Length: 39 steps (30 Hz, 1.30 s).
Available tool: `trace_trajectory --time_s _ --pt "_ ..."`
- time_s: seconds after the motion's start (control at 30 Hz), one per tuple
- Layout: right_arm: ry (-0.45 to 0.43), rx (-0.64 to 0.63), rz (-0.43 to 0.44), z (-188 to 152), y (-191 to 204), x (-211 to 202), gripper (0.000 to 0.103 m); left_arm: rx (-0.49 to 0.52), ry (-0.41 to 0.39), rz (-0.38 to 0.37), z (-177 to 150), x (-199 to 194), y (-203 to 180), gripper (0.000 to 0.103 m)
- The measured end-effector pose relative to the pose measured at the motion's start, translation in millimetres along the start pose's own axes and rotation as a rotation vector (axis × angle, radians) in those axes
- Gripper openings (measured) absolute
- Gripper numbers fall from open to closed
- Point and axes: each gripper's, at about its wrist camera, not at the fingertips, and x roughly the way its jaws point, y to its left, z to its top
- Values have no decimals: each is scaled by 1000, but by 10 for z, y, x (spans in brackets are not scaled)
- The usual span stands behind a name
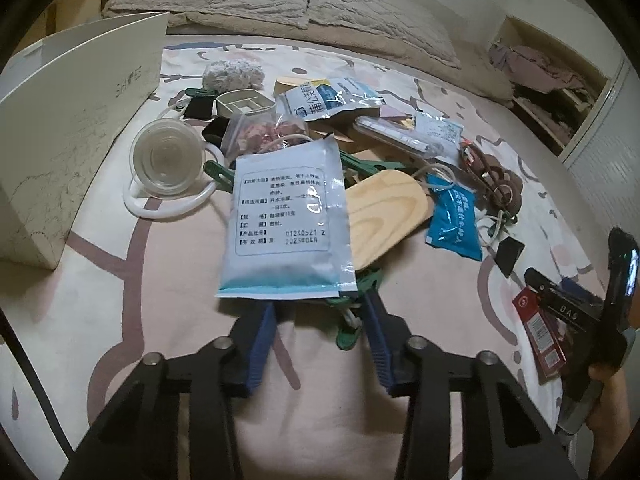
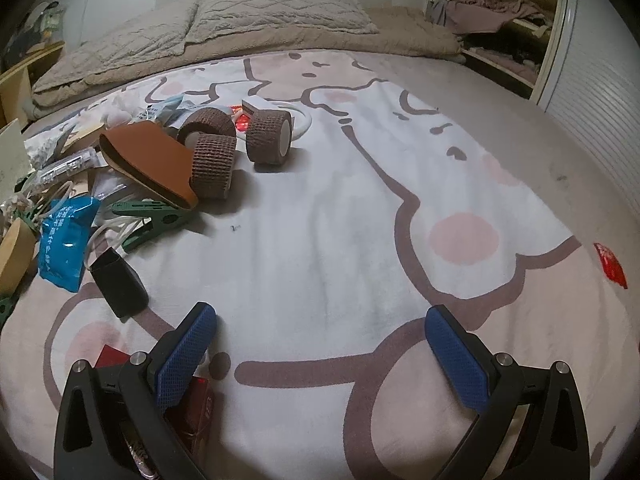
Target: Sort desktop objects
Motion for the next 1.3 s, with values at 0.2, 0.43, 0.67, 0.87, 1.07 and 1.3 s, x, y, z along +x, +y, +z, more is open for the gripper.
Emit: trace_trajectory --time_s 0.2,0.43,0.67,0.87,1.07,1.3 --pt "-1 3 1 -15 1 -13 103 -14 7 -40 -19 -36 -16 14" --pt "15 10 16 -3 -14 3 103 -1 6 -67 -93 -123 -66 6" --pt "27 15 31 7 -24 11 103 -8 -2 -75 -117 -231 -21 6" --pt "27 15 31 10 -25 16 103 -23 24 -84 -159 -148 -20 20" --pt "27 16 33 10 -25 19 103 -8 14 -84 -119 -43 -87 34" --pt "30 21 41 14 -39 33 103 28 2 -56 -101 59 -155 24"
